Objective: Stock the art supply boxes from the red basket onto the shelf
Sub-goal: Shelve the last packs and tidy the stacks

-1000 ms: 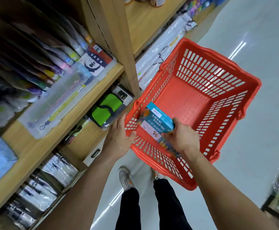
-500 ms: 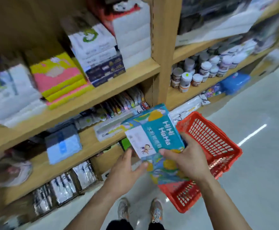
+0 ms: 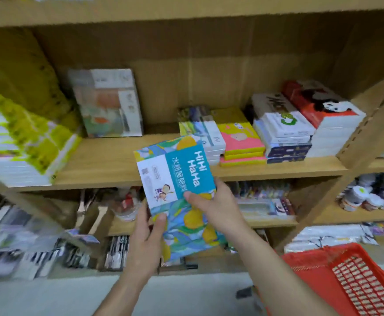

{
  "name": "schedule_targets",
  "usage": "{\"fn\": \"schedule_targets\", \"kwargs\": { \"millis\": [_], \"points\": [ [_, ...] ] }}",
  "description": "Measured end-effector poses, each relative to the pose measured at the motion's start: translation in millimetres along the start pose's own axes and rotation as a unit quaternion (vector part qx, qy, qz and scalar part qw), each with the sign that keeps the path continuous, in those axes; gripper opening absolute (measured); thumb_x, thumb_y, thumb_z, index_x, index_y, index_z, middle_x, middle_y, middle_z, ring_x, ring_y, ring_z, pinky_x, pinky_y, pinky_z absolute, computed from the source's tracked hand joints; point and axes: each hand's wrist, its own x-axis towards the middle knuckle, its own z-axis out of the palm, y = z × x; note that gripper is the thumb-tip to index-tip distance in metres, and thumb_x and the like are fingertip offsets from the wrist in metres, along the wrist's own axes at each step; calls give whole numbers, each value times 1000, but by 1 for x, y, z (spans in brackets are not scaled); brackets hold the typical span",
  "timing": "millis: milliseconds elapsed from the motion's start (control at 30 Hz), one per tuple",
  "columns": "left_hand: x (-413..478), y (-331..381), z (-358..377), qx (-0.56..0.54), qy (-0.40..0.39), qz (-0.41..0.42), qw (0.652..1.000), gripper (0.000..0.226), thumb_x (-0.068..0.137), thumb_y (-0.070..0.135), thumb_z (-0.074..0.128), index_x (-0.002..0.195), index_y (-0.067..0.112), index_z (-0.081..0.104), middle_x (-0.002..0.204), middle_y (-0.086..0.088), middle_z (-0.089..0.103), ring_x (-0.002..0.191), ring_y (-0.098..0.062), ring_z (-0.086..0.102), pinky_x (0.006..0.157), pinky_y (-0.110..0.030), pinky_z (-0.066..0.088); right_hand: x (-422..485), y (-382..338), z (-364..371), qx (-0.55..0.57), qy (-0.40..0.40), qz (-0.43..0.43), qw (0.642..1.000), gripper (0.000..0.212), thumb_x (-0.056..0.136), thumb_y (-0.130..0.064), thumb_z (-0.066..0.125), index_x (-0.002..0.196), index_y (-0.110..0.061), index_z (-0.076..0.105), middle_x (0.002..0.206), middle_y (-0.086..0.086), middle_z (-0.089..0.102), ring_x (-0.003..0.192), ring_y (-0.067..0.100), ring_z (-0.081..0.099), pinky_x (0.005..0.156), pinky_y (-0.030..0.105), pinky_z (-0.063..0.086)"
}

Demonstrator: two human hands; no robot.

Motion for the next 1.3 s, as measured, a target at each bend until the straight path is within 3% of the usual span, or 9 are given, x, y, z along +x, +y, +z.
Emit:
{"fn": "schedule_targets", "kwargs": {
  "millis": [167, 233, 333, 467, 600, 767, 1000, 1133, 1300],
  "points": [
    [54, -2, -63, -7, 20, -40, 999, 38, 92, 34, 56, 130, 29, 58, 117, 14, 73, 102, -9, 70, 70, -18, 55, 40, -18, 66, -22, -31, 3, 999, 25, 89, -33, 69, 109, -44, 59, 98, -32, 68, 83, -19, 62, 66, 17, 48],
    [80, -2, -82, 12, 7, -56, 998, 28, 97, 30, 58, 125, 31, 62, 114, 16, 74, 101, -7, 70, 72, -20, 56, 51, -17, 77, -45, -46, 8, 998, 25, 91, -30, 67, 109, -46, 60, 99, -33, 70, 89, -14, 65, 72, 19, 52],
    [121, -8, -99, 66, -5, -89, 994, 19, 101, 31, 56, 119, 37, 62, 109, 21, 74, 94, 2, 70, 78, -26, 55, 56, -6, 76, -55, -46, 10, 997, 26, 95, -24, 67, 100, -48, 60, 91, -41, 68, 89, -21, 61, 67, 2, 46],
    [173, -6, -94, 95, -11, -154, 983, 15, 100, 32, 57, 111, 25, 65, 107, -3, 75, 84, -21, 74, 79, -46, 59, 58, 11, 59, -83, 44, 4, 996, 17, 93, -20, 68, 109, -26, 64, 97, -10, 71, 84, -5, 66, 65, 7, 45],
    [207, 3, -85, 264, 44, -99, 958, 29, 97, 37, 57, 114, 14, 61, 107, -12, 74, 92, -33, 69, 78, -43, 56, 59, 10, 37, -77, 115, -47, 989, 20, 92, -5, 63, 103, -22, 65, 93, 0, 71, 77, 5, 66, 65, 13, 47],
    [215, 7, -44, 384, 43, -58, 920, 38, 91, 38, 60, 119, 12, 61, 111, -14, 73, 99, -38, 64, 67, -34, 42, 71, 16, -21, -118, 200, -38, 972, 27, 96, -17, 63, 121, -24, 59, 110, -7, 63, 82, -1, 62, 65, 15, 48],
    [171, 18, -7, 476, -22, 182, 860, 57, 85, 53, 61, 132, 21, 59, 133, 0, 61, 121, -26, 52, 100, -42, 41, 81, 20, -25, -183, 189, -17, 965, 38, 95, -15, 62, 132, -15, 54, 115, -5, 66, 89, 8, 65, 70, 28, 53],
    [172, 17, 33, 547, -93, 179, 812, 76, 79, 68, 59, 138, 21, 50, 142, 1, 53, 130, -24, 45, 106, -42, 33, 77, 22, -21, -183, 215, -44, 958, 32, 92, -10, 62, 121, -20, 56, 111, -7, 66, 86, 1, 65, 73, 31, 54],
    [190, 20, 55, 551, -81, 124, 821, 77, 74, 54, 69, 139, 22, 41, 137, 2, 54, 126, -26, 41, 102, -44, 34, 72, 34, -18, -187, 197, -61, 960, 39, 91, -7, 62, 130, -14, 58, 109, -2, 72, 93, 13, 69, 85, 37, 56]
  ]
}}
